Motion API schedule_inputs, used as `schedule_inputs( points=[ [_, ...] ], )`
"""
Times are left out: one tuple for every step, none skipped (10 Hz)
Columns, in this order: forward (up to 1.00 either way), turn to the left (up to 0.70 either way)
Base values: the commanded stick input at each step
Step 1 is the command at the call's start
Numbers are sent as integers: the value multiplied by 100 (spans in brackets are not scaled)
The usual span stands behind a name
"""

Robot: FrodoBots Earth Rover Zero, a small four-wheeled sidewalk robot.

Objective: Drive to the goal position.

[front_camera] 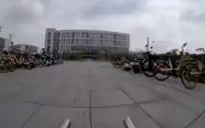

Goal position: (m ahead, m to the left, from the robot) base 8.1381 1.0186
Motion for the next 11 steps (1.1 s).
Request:
schedule_inputs(
  points=[
    [100,0],
    [100,0],
    [100,0],
    [100,0],
    [100,0],
    [100,0],
    [100,0],
    [100,0],
    [100,0],
    [100,0],
    [100,0]
  ],
)
